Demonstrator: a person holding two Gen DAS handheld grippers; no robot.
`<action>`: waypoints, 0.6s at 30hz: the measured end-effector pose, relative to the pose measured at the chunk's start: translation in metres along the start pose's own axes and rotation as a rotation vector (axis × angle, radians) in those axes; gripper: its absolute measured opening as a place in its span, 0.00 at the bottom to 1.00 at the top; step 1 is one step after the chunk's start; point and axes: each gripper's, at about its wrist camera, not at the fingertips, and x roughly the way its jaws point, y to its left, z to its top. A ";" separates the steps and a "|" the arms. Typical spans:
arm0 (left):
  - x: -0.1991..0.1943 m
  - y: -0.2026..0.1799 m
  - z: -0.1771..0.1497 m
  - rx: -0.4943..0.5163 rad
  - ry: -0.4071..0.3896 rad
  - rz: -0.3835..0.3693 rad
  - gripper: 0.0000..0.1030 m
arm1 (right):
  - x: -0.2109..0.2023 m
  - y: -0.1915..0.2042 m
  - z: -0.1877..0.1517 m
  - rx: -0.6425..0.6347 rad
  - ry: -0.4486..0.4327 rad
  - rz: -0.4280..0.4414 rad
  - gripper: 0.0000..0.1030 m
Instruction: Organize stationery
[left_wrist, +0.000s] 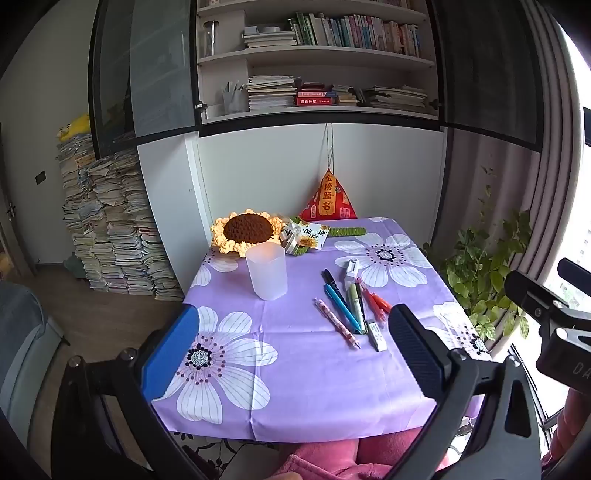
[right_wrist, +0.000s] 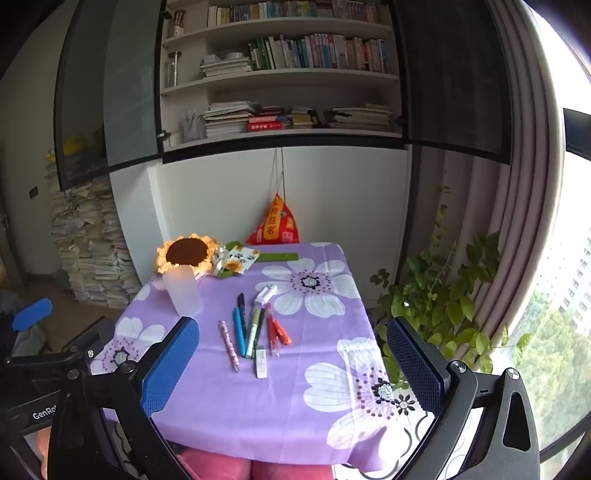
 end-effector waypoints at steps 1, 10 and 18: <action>0.000 0.000 0.000 0.000 -0.002 -0.001 0.99 | 0.001 0.000 0.000 0.000 0.014 0.001 0.99; 0.006 0.001 -0.006 -0.013 -0.003 -0.007 0.99 | 0.005 0.001 -0.001 -0.007 0.021 -0.001 0.99; 0.009 0.001 -0.004 -0.032 -0.007 -0.007 0.99 | 0.007 0.002 0.000 -0.008 0.026 -0.002 0.99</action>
